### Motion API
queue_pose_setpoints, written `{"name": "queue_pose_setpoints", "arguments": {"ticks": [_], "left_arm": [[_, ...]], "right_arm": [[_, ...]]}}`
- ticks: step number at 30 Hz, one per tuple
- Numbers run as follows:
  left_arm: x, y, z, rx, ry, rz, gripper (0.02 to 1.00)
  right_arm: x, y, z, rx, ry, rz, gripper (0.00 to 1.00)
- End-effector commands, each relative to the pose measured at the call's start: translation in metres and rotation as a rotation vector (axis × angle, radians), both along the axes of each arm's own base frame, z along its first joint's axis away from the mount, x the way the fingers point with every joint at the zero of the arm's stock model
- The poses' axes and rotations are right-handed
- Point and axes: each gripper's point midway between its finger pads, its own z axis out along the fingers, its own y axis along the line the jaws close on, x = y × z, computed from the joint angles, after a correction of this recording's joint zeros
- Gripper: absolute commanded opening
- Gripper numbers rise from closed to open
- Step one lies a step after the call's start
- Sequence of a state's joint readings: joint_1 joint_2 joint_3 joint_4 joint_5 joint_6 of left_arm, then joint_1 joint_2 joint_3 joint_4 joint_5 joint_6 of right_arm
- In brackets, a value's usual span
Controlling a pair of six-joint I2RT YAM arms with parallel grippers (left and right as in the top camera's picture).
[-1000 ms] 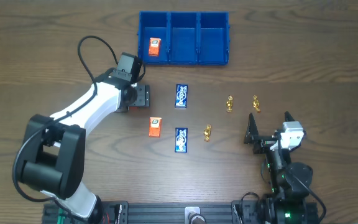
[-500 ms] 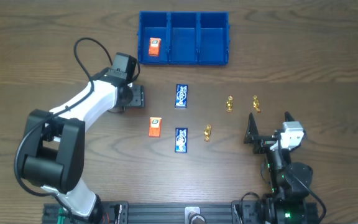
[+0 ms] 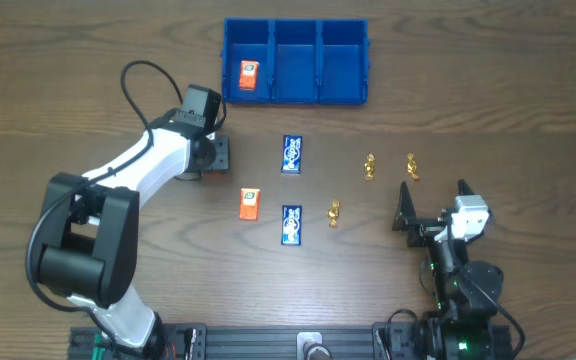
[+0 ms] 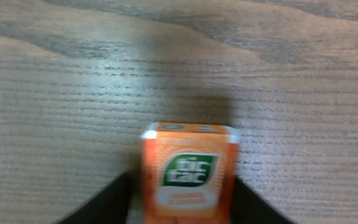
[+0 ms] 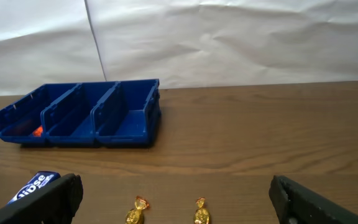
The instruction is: Sort Candies Into Trays
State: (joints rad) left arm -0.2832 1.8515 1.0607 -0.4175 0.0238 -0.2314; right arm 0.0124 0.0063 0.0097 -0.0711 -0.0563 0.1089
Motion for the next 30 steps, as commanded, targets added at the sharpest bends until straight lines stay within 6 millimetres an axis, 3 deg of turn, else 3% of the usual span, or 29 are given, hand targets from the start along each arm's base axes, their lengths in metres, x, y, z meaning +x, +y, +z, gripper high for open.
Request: {"name": "queue_pose_setpoints", "arguments": {"ticks": [1, 6, 9, 13, 20, 22, 26, 30], "left_arm": [[-0.001, -0.005, -0.006, -0.003, 0.018, -0.017, 0.393], [0.001, -0.007, -0.004, -0.009, 0.007, -0.014, 0.351], [0.007, -0.009, 0.010, -0.022, -0.028, -0.007, 0.345], [0.031, -0.015, 0.069, -0.060, -0.185, 0.012, 0.340], [0.075, -0.026, 0.216, -0.078, -0.540, 0.045, 0.336], [0.088, -0.030, 0.239, -0.075, -0.581, 0.053, 0.343], [0.114, -0.039, 0.250, -0.064, -0.556, 0.052, 0.334], [0.134, -0.051, 0.232, -0.039, -0.433, 0.032, 0.332]], "right_arm": [[0.000, -0.002, -0.001, -0.007, 0.003, -0.010, 0.998], [0.000, -0.002, -0.001, -0.007, 0.003, -0.010, 0.998], [0.000, -0.002, -0.001, -0.007, 0.003, -0.010, 0.998], [0.000, -0.002, -0.001, -0.007, 0.003, -0.010, 0.998], [0.000, -0.002, -0.001, -0.007, 0.003, -0.010, 0.998], [0.000, -0.002, -0.001, -0.007, 0.003, -0.010, 0.998], [0.000, -0.002, -0.001, -0.007, 0.003, -0.010, 0.998], [0.000, -0.002, -0.001, -0.007, 0.003, -0.010, 0.998]]}}
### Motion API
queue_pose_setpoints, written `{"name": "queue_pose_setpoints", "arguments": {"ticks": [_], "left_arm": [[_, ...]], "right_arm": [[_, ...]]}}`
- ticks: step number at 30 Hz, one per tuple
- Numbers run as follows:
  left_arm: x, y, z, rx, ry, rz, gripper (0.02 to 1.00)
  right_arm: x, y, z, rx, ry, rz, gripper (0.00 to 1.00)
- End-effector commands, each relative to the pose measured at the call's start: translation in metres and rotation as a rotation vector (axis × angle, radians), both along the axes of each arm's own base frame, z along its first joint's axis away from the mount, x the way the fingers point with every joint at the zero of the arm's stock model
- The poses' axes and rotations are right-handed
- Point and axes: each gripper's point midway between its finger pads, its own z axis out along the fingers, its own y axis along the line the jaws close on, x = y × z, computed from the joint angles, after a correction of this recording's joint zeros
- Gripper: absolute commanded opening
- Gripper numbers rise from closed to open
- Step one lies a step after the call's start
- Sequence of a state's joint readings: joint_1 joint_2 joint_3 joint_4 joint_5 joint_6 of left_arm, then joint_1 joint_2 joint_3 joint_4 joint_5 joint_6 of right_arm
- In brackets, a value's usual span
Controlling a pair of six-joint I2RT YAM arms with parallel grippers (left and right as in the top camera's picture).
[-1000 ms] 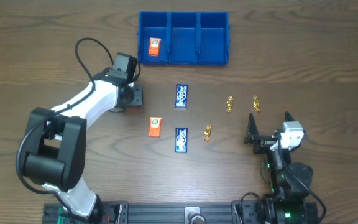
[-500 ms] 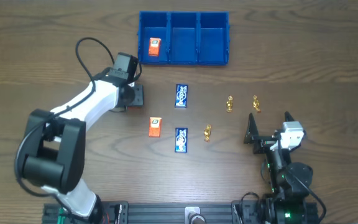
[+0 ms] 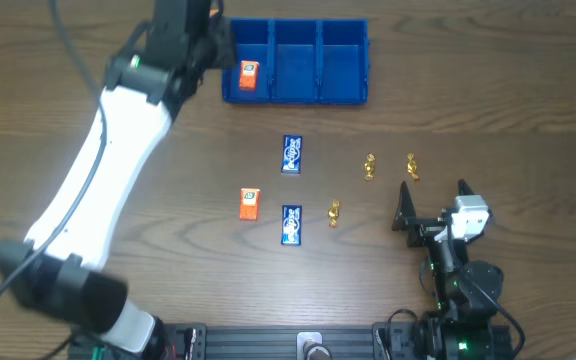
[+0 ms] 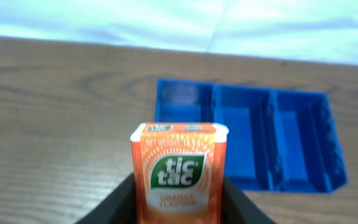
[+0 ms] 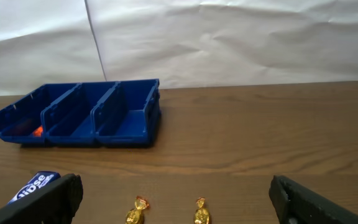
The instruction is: Sort Candies Into Trays
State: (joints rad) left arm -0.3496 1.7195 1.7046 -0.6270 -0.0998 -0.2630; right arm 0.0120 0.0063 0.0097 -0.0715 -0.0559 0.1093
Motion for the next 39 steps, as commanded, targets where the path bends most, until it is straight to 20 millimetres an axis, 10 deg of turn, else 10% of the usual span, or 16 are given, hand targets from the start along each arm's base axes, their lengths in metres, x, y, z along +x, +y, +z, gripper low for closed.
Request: {"name": "queue_pose_setpoints", "arguments": {"ticks": [1, 19, 25, 32, 39], "left_arm": [[0.033, -0.010, -0.043, 0.054, 0.155, 0.009, 0.332], [0.067, -0.041, -0.128, 0.064, 0.285, -0.042, 0.358], [0.069, -0.039, -0.130, 0.065, 0.281, -0.037, 0.595], [0.059, -0.036, -0.082, 0.050, 0.215, -0.030, 0.709], [-0.014, -0.035, -0.023, 0.014, 0.169, -0.027, 0.770]], "right_arm": [[0.000, -0.002, -0.001, -0.007, 0.003, -0.009, 0.998], [0.000, -0.002, -0.001, -0.007, 0.003, -0.009, 0.998], [0.000, -0.002, -0.001, -0.007, 0.003, -0.009, 0.998], [0.000, -0.002, -0.001, -0.007, 0.003, -0.009, 0.998], [0.000, -0.002, -0.001, -0.007, 0.003, -0.009, 0.998]]}}
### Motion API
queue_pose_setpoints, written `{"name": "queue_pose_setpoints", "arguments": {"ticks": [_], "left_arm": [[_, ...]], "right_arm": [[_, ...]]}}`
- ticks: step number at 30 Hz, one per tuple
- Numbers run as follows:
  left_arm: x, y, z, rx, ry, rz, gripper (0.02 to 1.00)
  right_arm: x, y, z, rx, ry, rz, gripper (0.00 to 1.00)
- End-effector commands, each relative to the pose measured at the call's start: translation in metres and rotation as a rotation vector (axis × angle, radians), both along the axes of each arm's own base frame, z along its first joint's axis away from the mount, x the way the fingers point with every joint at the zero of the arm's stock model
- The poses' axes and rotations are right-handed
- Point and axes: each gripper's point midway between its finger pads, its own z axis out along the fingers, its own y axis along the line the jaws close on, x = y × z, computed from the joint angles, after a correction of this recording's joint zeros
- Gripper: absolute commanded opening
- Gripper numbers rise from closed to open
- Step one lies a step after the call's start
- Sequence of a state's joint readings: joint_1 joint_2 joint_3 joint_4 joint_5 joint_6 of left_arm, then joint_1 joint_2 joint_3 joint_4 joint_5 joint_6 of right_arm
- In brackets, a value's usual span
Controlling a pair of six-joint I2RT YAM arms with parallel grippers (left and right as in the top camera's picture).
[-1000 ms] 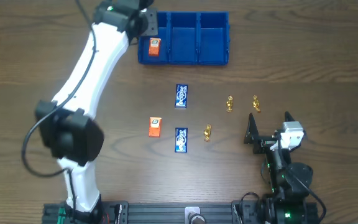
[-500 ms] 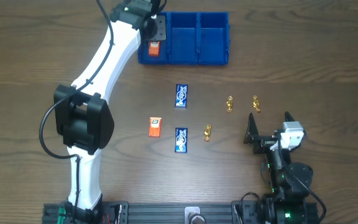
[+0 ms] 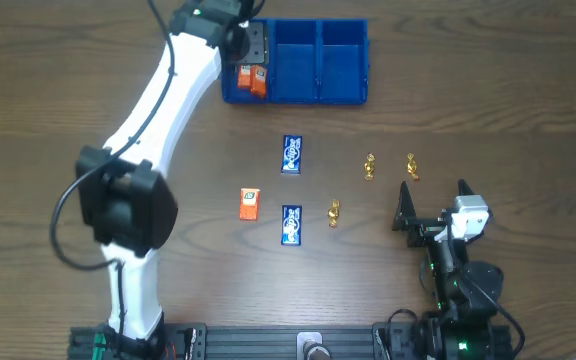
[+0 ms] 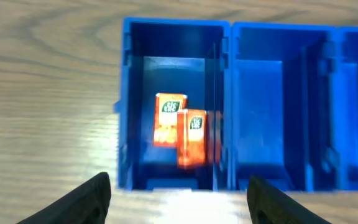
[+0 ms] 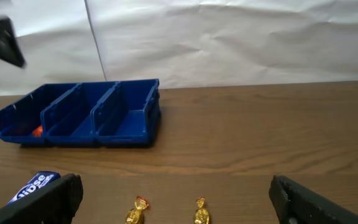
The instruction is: Sort Candies Into Trays
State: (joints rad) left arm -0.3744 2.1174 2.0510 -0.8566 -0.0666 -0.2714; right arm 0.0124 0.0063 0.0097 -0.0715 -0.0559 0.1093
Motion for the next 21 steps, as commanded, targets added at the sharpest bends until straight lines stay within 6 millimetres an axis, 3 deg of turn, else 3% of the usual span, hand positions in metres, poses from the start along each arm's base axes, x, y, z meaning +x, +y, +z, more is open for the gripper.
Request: {"name": "queue_pose_setpoints", "arguments": {"ticks": [1, 5, 8, 11, 16, 21], "left_arm": [[-0.069, 0.000, 0.070, -0.064, -0.098, 0.024, 0.787], [-0.130, -0.002, 0.046, -0.092, -0.044, 0.035, 0.836], [-0.175, -0.001, 0.004, -0.088, 0.043, 0.056, 0.840], [-0.206, -0.002, -0.037, -0.073, 0.110, 0.058, 0.840], [-0.234, -0.008, -0.093, -0.038, 0.179, 0.044, 0.833], [-0.239, -0.009, -0.121, -0.017, 0.213, 0.040, 0.820]], "right_arm": [[0.000, -0.002, -0.001, -0.007, 0.003, -0.009, 0.998], [0.000, -0.002, -0.001, -0.007, 0.003, -0.009, 0.998], [0.000, -0.002, -0.001, -0.007, 0.003, -0.009, 0.998], [0.000, -0.002, -0.001, -0.007, 0.003, -0.009, 0.998], [0.000, -0.002, -0.001, -0.007, 0.003, -0.009, 0.998], [0.000, -0.002, -0.001, -0.007, 0.003, -0.009, 0.998]]}}
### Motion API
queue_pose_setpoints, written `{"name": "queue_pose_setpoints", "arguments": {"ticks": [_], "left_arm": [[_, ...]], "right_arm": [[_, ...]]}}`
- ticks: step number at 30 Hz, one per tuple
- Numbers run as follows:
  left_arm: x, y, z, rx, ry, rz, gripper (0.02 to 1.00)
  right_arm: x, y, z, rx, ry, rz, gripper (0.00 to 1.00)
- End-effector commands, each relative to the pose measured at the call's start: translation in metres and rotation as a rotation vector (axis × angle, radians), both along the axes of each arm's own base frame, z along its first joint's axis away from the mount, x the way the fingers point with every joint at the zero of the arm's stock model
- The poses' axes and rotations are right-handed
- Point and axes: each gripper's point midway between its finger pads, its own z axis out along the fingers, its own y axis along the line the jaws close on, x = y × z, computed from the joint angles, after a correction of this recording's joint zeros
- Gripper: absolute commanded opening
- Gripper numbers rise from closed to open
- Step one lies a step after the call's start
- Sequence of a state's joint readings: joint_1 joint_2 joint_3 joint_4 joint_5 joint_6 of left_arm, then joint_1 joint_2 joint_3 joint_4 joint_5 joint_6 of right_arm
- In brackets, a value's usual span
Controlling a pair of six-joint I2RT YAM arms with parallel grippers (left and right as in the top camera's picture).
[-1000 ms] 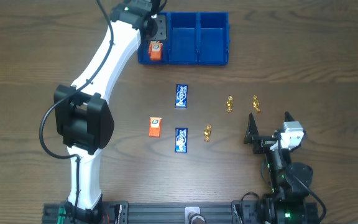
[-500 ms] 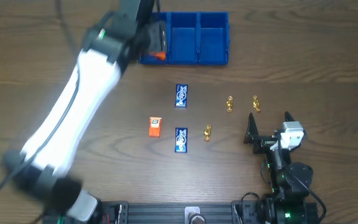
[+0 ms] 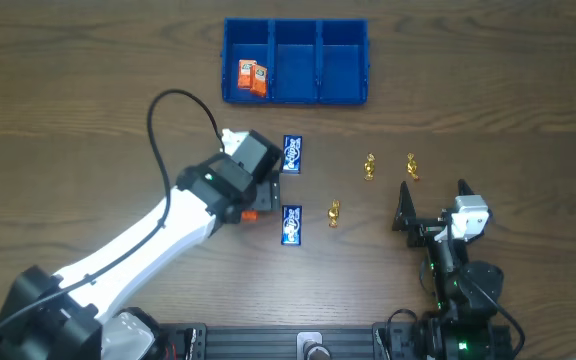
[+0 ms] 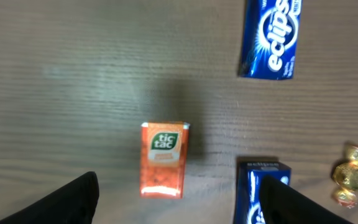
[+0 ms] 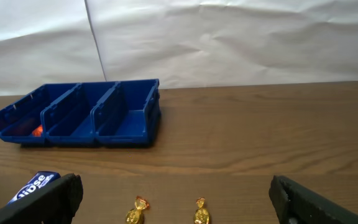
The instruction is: Sort Candies Into Trays
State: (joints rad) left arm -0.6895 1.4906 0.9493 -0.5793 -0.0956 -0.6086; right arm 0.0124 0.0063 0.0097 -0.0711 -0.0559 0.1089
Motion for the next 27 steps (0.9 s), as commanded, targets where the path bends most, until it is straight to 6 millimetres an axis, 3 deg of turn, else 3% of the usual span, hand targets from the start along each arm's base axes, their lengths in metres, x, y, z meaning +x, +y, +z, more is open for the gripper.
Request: {"name": "queue_pose_setpoints", "arguments": {"ticks": [1, 16, 27], "left_arm": [[-0.002, 0.003, -0.024, 0.028, 0.033, 0.040, 0.818], [-0.016, 0.011, -0.072, 0.120, 0.162, 0.035, 0.779], [-0.017, 0.009, -0.082, 0.123, 0.182, 0.033, 0.717]], "right_arm": [[0.000, -0.002, -0.001, -0.007, 0.003, -0.009, 0.998], [0.000, -0.002, -0.001, -0.007, 0.003, -0.009, 0.998], [0.000, -0.002, -0.001, -0.007, 0.003, -0.009, 0.998]]}}
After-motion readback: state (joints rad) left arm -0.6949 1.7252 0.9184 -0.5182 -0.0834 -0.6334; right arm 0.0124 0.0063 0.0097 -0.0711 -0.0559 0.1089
